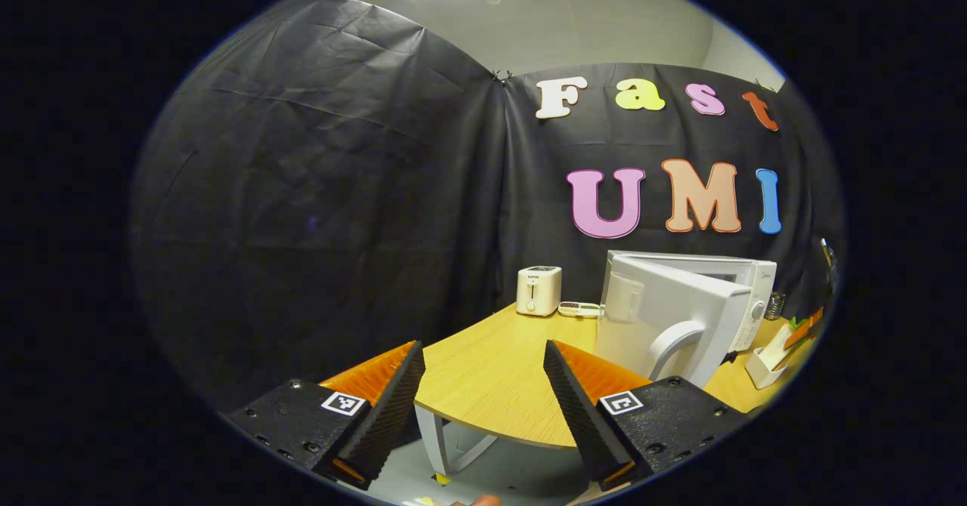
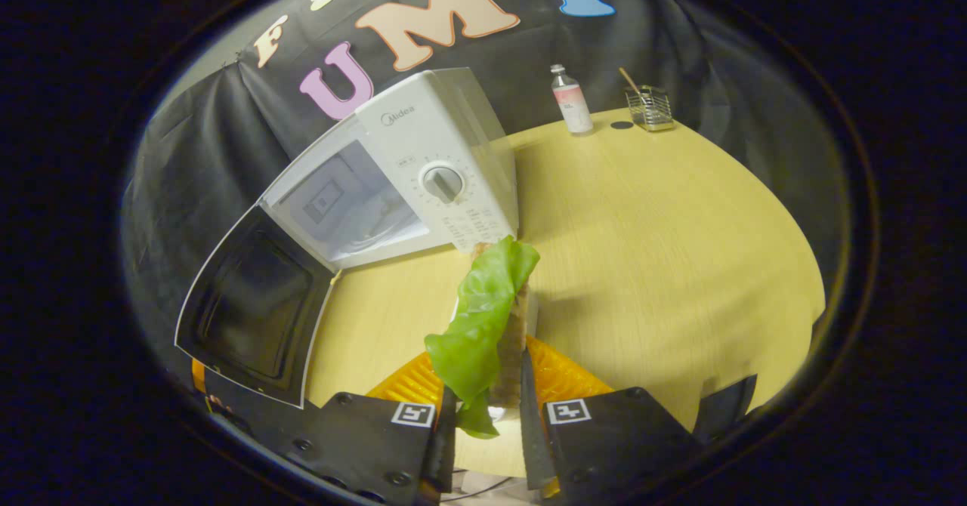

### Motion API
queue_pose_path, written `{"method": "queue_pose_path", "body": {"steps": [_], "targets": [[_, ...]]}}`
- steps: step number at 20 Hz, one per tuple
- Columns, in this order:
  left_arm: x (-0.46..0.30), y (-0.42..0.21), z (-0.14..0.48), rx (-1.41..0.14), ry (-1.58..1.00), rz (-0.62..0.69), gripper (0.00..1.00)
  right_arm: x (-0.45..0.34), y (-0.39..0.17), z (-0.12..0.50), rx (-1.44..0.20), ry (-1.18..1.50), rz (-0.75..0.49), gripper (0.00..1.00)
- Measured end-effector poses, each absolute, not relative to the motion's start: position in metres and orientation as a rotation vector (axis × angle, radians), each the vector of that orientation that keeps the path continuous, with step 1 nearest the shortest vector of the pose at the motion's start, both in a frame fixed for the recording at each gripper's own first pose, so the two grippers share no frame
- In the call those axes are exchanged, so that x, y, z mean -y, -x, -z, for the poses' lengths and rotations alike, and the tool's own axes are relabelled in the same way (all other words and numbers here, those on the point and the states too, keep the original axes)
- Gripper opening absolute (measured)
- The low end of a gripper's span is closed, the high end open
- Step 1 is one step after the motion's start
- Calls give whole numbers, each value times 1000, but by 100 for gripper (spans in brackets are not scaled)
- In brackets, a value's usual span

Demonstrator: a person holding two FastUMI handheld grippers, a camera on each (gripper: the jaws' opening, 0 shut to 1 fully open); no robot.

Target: Open the microwave oven with the left hand, put the food in, and close the microwave oven.

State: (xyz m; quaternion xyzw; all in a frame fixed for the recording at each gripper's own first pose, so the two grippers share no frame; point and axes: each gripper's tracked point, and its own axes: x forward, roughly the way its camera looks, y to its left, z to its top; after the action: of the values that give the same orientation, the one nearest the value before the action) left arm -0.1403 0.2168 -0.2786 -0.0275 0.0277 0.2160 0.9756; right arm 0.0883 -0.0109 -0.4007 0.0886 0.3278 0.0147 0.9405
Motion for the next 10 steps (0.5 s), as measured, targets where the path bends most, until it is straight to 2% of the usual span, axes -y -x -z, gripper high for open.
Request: {"method": "queue_pose_path", "body": {"steps": [1,2,3,6,7,8,10], "targets": [[-214,135,276,-51,57,-429,96,10,-89,394,-643,-167,-30,39],[-210,130,276,-51,63,-419,96,9,-89,387,-612,-153,-28,32],[-207,127,275,-51,70,-409,96,6,-89,377,-578,-141,-29,39],[-204,121,272,-43,76,-407,97,-6,-86,340,-427,-143,-35,39],[-207,120,271,-39,70,-419,97,-12,-86,327,-369,-141,-41,31],[-210,119,267,-31,63,-432,97,-18,-84,316,-314,-140,-46,39],[-217,119,263,-23,46,-466,95,-31,-83,303,-224,-157,-57,39]]}}
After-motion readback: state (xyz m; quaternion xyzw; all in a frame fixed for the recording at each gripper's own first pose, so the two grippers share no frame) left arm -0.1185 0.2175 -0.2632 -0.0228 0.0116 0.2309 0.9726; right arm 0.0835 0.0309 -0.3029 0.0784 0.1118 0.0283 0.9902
